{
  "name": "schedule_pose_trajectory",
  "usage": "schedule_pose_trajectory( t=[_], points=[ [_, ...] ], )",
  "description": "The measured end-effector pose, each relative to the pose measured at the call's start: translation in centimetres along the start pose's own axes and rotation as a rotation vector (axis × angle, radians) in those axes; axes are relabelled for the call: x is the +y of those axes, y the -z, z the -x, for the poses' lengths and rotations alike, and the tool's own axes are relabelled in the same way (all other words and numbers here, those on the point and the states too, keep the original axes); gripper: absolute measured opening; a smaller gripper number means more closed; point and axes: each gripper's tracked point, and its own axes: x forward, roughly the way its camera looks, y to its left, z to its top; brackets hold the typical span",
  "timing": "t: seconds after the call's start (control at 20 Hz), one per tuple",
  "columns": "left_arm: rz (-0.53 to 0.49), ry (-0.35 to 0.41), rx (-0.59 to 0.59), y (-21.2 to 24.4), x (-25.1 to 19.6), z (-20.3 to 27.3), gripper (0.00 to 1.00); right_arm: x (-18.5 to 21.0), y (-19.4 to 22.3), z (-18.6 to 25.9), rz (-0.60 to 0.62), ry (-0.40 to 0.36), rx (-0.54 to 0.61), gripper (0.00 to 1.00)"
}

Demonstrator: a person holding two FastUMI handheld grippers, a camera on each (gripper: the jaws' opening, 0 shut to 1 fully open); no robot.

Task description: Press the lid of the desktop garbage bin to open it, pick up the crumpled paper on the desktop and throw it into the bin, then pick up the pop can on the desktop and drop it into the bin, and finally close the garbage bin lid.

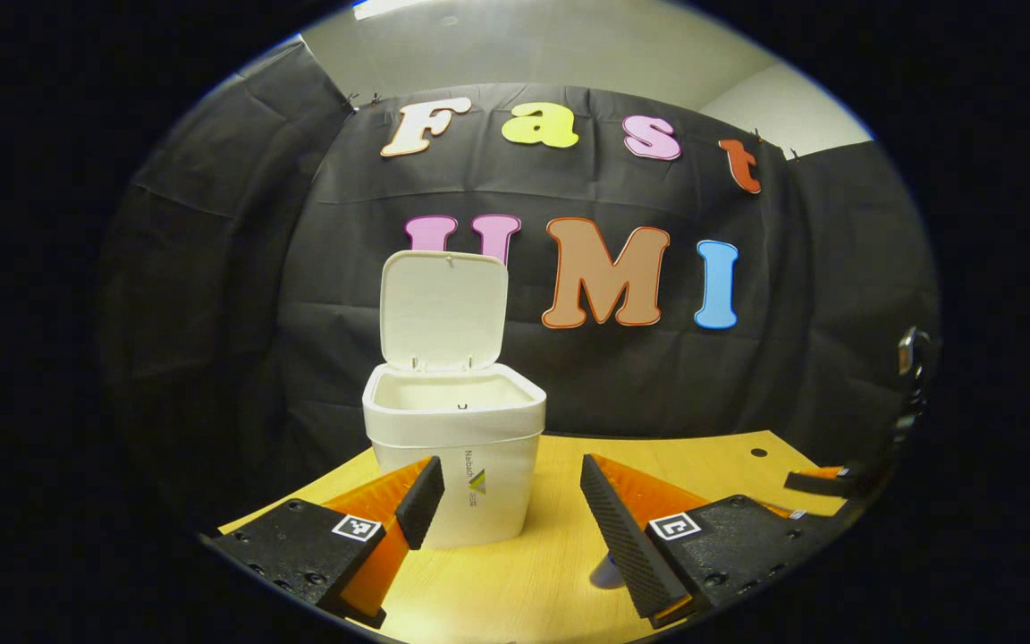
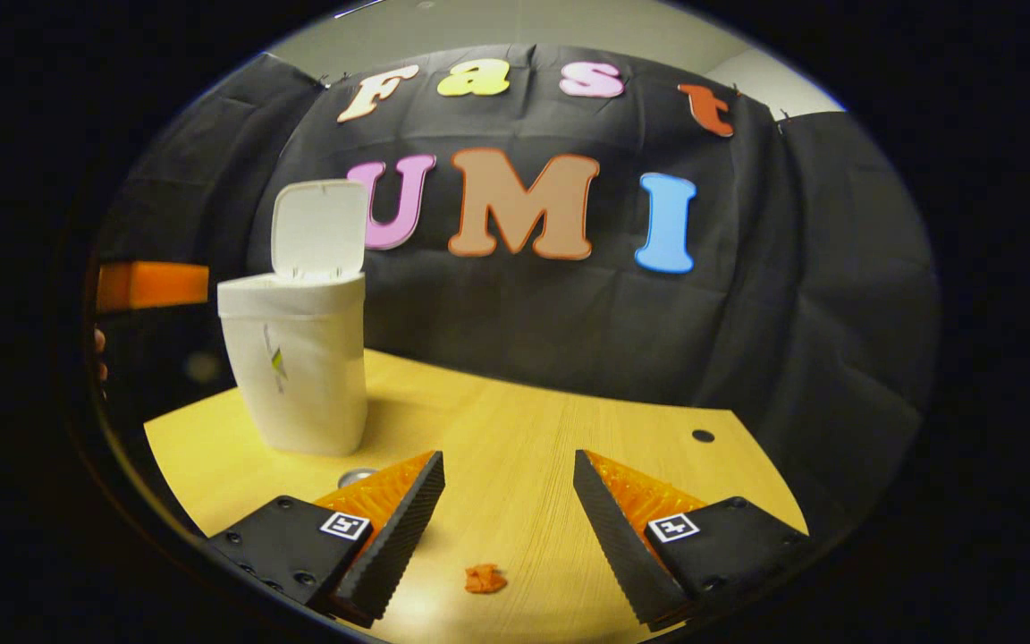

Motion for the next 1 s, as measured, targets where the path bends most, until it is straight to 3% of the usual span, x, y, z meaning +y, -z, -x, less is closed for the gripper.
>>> schedule_pose_trajectory(
  t=[0.35, 0.6, 0.8, 0.9, 1.0],
  points=[
    [-0.026, -0.049, 0.001, -0.2, 1.8, 1.4, 0.93, 1.1, 9.1, -3.0, 0.033, -0.045, 0.267, 0.98],
    [-0.030, -0.082, 0.006, -0.2, 3.0, 1.9, 0.93, 1.5, 12.0, -4.2, 0.066, -0.047, 0.337, 1.00],
    [-0.038, -0.096, 0.007, -0.4, 3.5, 2.2, 0.93, 1.7, 14.1, -4.4, 0.077, -0.050, 0.399, 0.94],
    [-0.042, -0.099, 0.008, -0.4, 3.5, 2.2, 0.93, 2.3, 15.1, -3.9, 0.058, -0.088, 0.444, 0.82],
    [-0.043, -0.097, 0.010, -0.3, 3.4, 2.1, 0.93, 2.4, 15.2, -4.0, 0.042, -0.088, 0.438, 0.45]
  ],
)
